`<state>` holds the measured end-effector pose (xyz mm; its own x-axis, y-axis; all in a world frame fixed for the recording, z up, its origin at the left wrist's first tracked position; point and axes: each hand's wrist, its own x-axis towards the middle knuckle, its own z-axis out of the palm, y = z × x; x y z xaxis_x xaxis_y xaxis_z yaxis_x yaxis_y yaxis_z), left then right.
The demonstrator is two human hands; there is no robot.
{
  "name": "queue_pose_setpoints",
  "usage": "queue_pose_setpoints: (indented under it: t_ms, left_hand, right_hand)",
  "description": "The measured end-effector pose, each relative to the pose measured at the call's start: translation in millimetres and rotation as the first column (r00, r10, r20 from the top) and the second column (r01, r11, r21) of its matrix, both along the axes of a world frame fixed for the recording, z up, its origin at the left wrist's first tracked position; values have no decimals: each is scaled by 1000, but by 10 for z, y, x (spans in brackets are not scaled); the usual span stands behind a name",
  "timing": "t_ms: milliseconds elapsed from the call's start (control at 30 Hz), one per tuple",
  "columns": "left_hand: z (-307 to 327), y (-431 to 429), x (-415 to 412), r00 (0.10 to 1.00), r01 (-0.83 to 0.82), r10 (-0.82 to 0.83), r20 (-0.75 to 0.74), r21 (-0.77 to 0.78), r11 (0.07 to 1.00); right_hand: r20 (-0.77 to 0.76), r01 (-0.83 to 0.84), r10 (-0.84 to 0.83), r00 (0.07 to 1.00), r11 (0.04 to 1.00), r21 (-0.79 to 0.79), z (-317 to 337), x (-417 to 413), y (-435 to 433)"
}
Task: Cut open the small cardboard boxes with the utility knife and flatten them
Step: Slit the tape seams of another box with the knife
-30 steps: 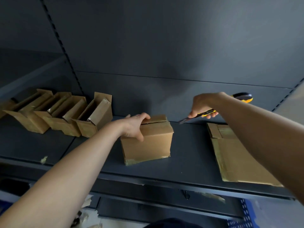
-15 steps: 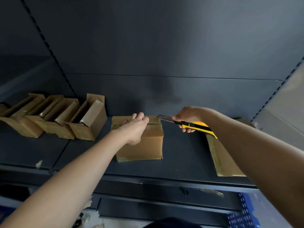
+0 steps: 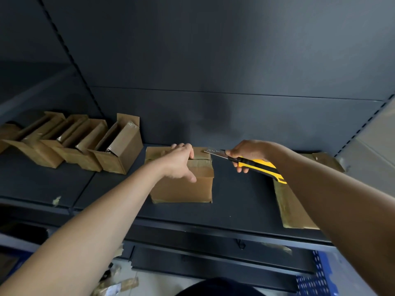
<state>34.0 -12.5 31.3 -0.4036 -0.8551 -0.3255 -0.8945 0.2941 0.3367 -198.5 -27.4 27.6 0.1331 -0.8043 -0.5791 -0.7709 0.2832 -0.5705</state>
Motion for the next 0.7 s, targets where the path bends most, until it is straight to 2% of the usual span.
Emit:
queue_pose_setpoints:
  t_ms: [100, 300, 567, 633, 700]
  left_hand:
    - [-4, -49, 6, 1000, 19, -19, -7, 51, 999]
    - [-13, -92, -14, 997, 69, -69, -17, 49, 996]
    - [2, -101, 22, 989, 146, -145, -13, 124, 982]
    - [27, -112, 7, 987, 156, -158, 1, 142, 977]
    - [44, -123, -9, 987, 156, -158, 5, 154, 976]
  right_hand:
    - [-32, -44, 45, 998, 998, 41, -26, -62, -19]
    - [-240, -214, 204, 949, 977, -13, 72, 20, -177]
    - [-351, -360, 419, 838, 906, 222, 196, 193, -270]
    - [-350, -366, 416, 839, 908, 202, 186, 221, -293]
    - [-336, -363, 372, 865, 927, 91, 151, 253, -316]
